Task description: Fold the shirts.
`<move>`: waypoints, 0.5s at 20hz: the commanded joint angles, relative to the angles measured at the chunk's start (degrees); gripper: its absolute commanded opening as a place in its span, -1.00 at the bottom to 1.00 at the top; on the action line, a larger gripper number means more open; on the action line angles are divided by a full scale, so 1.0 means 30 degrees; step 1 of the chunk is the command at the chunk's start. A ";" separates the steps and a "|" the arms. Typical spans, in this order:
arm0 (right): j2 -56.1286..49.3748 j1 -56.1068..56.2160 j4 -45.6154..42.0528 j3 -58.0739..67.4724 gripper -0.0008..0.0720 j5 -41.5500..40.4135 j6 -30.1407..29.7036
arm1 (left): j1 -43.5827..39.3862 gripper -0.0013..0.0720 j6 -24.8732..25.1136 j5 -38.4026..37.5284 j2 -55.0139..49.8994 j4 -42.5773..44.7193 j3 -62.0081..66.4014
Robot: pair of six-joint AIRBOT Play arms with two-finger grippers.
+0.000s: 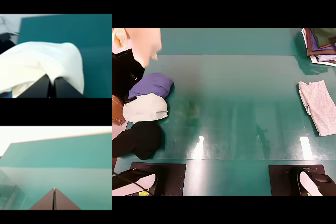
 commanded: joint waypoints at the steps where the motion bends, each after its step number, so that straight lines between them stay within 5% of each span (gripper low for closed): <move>1: 0.0015 0.0007 0.0044 0.1202 -0.94 0.0379 -0.0044 | -0.4087 -0.87 -0.0328 -0.3891 0.0918 -0.1122 -0.1741; 4: 0.0058 0.0007 0.0073 0.1399 -0.94 0.1166 -0.0044 | -0.7235 -0.87 -0.0270 -0.2710 0.0903 -0.3424 -0.6018; 5: 0.0124 0.0007 0.0058 0.1399 -0.94 0.1515 -0.0036 | -0.7934 -0.63 -0.0255 -0.1749 0.0896 -0.3949 -0.7512; 6: 0.0211 0.0007 0.0073 0.1399 -0.94 0.1800 -0.0036 | -0.8510 0.23 -0.0262 -0.0510 0.0903 -0.4262 -0.9056; 7: 0.0233 0.0007 0.0073 0.1399 -0.94 0.2055 -0.0036 | -0.8852 0.53 -0.0568 0.0860 0.0896 -0.4255 -1.0440; 10: 0.0510 0.0007 0.0066 0.1399 -0.94 0.2164 -0.0036 | -0.8313 0.51 -0.0831 0.1479 0.0903 -0.3373 -1.2415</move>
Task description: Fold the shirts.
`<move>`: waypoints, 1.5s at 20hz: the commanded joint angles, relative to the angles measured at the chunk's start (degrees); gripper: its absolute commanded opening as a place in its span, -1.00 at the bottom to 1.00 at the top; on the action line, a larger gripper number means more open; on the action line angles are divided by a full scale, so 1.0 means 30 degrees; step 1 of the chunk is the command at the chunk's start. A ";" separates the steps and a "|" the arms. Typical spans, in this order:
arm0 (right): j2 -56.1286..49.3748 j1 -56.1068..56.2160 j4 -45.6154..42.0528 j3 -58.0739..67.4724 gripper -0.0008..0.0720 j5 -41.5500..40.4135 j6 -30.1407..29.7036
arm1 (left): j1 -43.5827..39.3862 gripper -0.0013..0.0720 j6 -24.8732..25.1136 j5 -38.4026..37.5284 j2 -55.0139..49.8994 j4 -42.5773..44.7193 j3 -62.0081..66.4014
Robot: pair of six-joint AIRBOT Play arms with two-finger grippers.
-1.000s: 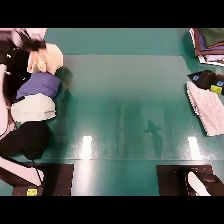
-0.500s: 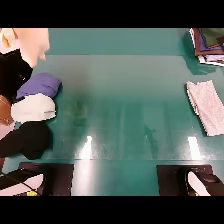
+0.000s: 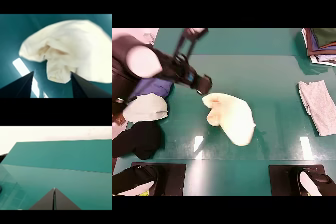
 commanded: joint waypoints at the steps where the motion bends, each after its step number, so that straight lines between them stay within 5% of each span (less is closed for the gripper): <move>1: 0.0313 0.0007 0.0007 0.0058 -0.94 0.0386 0.0007 | 0.0189 0.51 -0.0306 0.0612 0.0051 0.0430 -0.2565; 6: 0.0299 0.0007 0.0015 0.0058 -0.94 0.0233 0.0007 | 0.2922 0.51 -0.0714 0.2324 0.0036 -0.2579 -0.6368; 12: -0.0364 0.0015 0.0036 0.0044 -0.94 0.0423 0.0015 | 0.2994 0.51 0.3432 0.7694 -0.1239 -1.0207 -1.2072; 17: -0.1428 0.0007 0.0022 0.0044 -0.94 0.2018 0.0015 | 0.2987 0.49 0.3912 0.9551 -0.3475 -1.1876 -1.2167; 19: -0.1916 0.0007 -0.0029 -0.0007 -0.94 0.2965 0.0022 | 0.3002 -0.77 0.3949 0.9602 -0.3643 -1.1839 -1.2131; 25: -0.2244 0.0153 -0.0029 -0.5916 -0.94 0.5530 0.1756 | 0.5632 -0.87 0.3934 0.7570 -0.2259 -0.9777 -0.9719; 26: -0.2251 0.0423 -0.0007 -0.7701 -0.82 0.5523 0.1756 | 0.5872 -0.87 0.3942 0.7373 -0.2127 -0.9486 -0.9500; 27: -0.2259 0.0889 0.0022 -0.9530 -0.08 0.5370 0.1763 | 0.5974 -0.87 0.3942 0.7315 -0.2069 -0.9340 -0.9464; 28: -0.2259 0.1464 0.0109 -1.1162 0.33 0.5093 0.1836 | 0.5967 -0.87 0.3942 0.7293 -0.2084 -0.9078 -0.9479; 30: -0.2259 0.3257 0.0182 -1.3974 0.28 0.3643 0.2120 | 0.5909 -0.87 0.3934 0.7388 -0.2091 -0.9085 -0.9479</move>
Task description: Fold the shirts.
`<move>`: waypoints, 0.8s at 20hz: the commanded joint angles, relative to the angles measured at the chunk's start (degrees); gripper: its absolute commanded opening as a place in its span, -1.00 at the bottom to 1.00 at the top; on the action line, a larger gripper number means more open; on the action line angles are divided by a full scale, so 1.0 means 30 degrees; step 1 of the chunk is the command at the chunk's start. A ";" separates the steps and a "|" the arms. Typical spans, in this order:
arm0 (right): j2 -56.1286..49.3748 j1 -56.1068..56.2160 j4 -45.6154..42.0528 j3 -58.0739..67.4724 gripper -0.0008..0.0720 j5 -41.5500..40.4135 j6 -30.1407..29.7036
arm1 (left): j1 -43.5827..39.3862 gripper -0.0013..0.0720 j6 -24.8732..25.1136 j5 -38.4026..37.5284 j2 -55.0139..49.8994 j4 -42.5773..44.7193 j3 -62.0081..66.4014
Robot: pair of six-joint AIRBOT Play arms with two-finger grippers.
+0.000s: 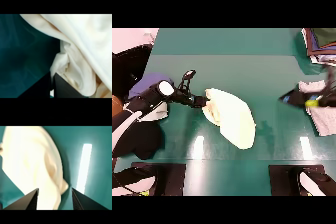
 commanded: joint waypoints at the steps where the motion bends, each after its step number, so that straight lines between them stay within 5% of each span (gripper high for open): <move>1: -0.0015 0.2659 0.0189 -0.4896 0.25 -0.2011 0.0685 | 0.0262 -0.87 0.0036 -0.0138 0.0138 0.0517 0.0248; 8: -0.4160 0.8786 0.2499 -0.5515 0.25 -0.6222 0.1180 | 0.0262 -0.87 0.0036 -0.0357 0.0138 0.0678 0.0248; 9: -0.4947 0.9114 0.2470 -0.4969 0.01 -0.6557 0.1180 | 0.0270 -0.87 0.0029 -0.0459 0.0138 0.0918 0.0248; 11: -0.6069 0.9114 0.2433 -0.3891 -0.88 -0.6834 0.0896 | 0.0270 -0.87 -0.0233 -0.0852 0.0138 0.2106 0.0248; 16: -0.4903 0.6164 -0.1311 -0.0153 -0.94 -0.4998 0.1224 | 0.1676 -0.87 -0.4634 -0.1180 0.1683 0.8524 0.0729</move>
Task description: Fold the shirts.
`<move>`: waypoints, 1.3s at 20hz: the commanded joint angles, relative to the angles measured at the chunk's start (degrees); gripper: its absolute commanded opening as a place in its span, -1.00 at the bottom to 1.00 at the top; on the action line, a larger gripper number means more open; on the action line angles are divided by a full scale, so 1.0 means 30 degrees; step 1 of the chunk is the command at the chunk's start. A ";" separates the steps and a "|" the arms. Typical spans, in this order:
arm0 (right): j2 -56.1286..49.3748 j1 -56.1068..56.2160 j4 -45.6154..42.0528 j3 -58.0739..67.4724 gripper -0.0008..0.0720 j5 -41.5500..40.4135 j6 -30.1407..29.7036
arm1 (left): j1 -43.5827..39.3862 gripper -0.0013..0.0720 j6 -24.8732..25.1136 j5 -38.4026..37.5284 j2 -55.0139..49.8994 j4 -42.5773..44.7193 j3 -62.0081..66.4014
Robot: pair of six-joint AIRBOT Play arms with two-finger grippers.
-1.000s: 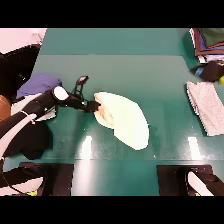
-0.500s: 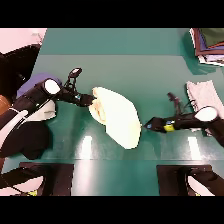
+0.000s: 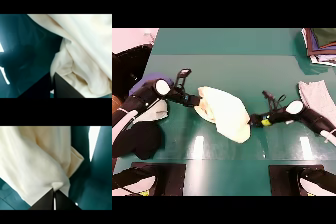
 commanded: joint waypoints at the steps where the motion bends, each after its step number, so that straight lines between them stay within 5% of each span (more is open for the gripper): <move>1: 0.1537 -0.2302 -0.3497 0.2834 -0.94 0.1676 0.0532 | 0.1545 -0.87 -0.2382 -0.0197 0.1668 0.3767 0.0648; 9: 0.7992 -0.8371 -0.5515 0.9653 -0.94 0.3257 0.0423 | 0.3126 -0.87 -0.1668 -0.0044 0.7978 0.4510 0.6907; 15: 1.0025 -1.0185 -0.5537 1.3828 -0.94 0.3453 -0.0168 | 0.3126 -0.87 -0.0641 -0.1523 0.9260 0.4364 1.3347; 21: 0.9515 -1.3559 -0.5530 1.8425 -0.94 0.6630 -0.0466 | 0.3126 -0.88 -0.0146 -0.2135 0.9253 0.3942 1.9249; 26: 0.6666 -1.4746 -0.5450 2.1602 -0.94 1.1213 0.0138 | 0.3126 -0.88 0.0911 -0.2951 0.8393 0.3497 1.9380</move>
